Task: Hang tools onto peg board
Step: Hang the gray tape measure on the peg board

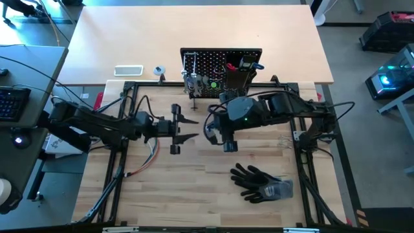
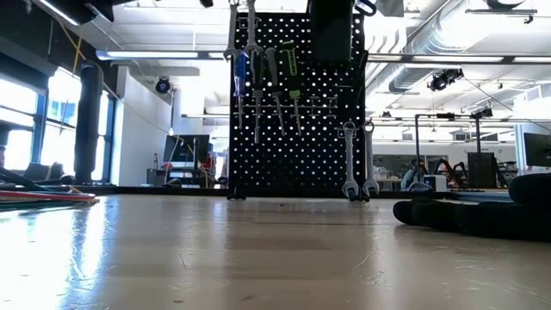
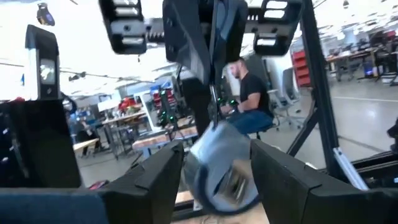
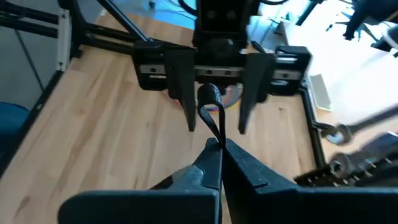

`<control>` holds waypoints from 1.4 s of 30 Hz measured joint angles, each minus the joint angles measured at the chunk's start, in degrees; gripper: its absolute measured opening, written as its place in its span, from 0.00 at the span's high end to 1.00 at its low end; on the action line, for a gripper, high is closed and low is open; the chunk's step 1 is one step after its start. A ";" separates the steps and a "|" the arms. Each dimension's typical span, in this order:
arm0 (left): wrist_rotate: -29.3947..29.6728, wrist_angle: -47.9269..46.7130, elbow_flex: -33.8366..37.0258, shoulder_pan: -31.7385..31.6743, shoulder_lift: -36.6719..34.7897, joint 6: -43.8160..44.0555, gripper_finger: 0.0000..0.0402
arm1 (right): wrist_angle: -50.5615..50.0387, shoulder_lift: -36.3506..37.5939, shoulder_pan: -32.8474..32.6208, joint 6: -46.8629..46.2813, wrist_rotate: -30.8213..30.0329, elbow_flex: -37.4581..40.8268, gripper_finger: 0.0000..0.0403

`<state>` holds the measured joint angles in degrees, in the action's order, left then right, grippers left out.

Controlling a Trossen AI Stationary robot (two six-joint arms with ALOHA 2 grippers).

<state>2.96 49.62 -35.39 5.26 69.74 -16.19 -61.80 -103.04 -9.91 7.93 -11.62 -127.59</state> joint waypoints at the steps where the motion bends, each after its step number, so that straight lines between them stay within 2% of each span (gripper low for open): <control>1: -0.49 -0.06 -0.38 0.00 0.11 -0.04 0.55 | 0.53 -0.35 0.00 0.28 0.80 0.00 1.00; 11: -2.61 -2.99 -2.56 0.00 0.47 2.10 0.54 | 3.11 -4.03 0.55 2.55 3.83 0.00 1.00; 16: -7.23 -6.98 -3.75 -0.54 0.49 5.64 0.51 | 5.12 -4.38 0.68 3.33 4.49 0.00 1.00; 22: -8.41 -7.44 -5.09 -1.14 0.49 7.03 0.50 | 5.60 -4.49 0.94 3.01 5.18 0.00 1.00; 29: -8.46 -15.76 -8.95 -1.66 0.52 7.08 0.51 | 5.74 -5.60 0.95 2.85 5.90 0.00 1.00; 35: -8.42 -20.74 -10.96 -1.64 0.92 5.23 0.64 | 6.34 -5.77 0.98 3.49 5.88 0.00 1.00; 42: -9.28 -22.47 -10.96 -1.64 0.65 0.64 0.93 | 4.14 -5.78 0.98 2.76 5.87 0.00 1.00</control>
<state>-6.32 27.16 -46.35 3.62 70.39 -15.55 -57.66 -108.81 -8.93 10.69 -5.75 -127.59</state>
